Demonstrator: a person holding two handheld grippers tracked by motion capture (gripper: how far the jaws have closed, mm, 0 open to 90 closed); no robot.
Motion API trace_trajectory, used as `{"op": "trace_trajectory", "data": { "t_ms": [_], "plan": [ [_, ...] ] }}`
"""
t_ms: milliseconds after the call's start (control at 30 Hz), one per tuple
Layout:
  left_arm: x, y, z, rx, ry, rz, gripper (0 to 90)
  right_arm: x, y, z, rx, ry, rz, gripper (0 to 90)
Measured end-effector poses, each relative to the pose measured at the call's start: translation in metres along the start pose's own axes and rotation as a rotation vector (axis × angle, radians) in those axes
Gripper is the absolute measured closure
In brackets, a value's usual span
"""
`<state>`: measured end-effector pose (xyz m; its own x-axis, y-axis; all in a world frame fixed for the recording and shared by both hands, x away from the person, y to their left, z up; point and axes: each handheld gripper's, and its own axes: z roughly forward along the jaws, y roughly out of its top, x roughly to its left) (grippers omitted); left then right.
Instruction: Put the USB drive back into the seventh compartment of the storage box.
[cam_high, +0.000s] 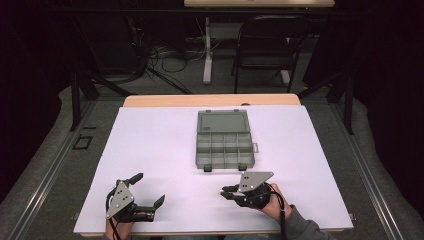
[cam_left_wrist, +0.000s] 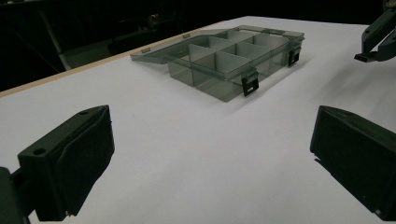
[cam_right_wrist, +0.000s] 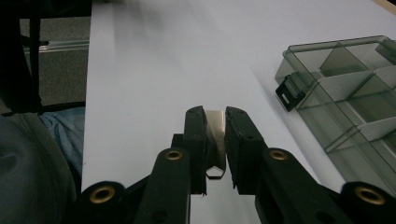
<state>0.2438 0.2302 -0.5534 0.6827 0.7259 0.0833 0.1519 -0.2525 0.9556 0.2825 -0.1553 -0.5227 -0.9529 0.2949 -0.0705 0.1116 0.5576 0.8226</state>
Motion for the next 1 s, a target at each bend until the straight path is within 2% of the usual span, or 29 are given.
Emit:
{"op": "trace_trajectory", "data": {
  "t_ms": [1000],
  "plan": [
    [-0.001, 0.001, -0.001, -0.005, 0.006, 0.007, 0.0, -0.014, -0.001, -0.022, -0.032, -0.091, 0.025, 79.6]
  ]
}}
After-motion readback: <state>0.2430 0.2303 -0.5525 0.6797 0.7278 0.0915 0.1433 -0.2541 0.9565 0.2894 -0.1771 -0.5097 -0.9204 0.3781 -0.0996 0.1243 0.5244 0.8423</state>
